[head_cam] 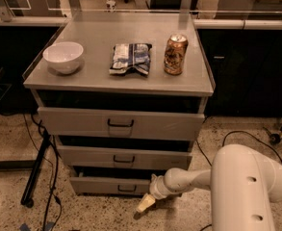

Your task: Open bottom drawer

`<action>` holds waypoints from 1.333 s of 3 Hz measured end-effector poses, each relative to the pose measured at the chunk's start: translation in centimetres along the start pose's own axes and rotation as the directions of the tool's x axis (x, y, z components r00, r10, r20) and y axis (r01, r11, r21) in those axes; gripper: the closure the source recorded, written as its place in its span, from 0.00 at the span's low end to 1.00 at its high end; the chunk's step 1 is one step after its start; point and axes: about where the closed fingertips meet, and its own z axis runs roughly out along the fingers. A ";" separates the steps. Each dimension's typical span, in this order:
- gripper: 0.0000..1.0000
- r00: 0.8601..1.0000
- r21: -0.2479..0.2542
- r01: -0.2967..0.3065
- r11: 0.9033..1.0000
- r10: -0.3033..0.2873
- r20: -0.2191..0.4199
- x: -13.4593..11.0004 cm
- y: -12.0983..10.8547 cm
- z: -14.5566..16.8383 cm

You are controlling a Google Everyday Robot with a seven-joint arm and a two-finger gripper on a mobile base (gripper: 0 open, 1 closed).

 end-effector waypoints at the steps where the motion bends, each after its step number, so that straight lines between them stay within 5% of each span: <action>1: 0.00 1.000 -0.003 0.015 1.000 -0.015 -0.016 0.5 0.1 1.2; 2: 0.00 0.998 -0.027 0.008 1.000 -0.010 -0.055 2.6 0.9 3.1; 4: 0.00 0.998 -0.076 -0.012 0.997 0.006 -0.069 4.1 3.1 0.7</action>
Offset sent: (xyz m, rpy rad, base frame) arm -0.0269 -0.0034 -0.0729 -0.0723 0.0845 0.0378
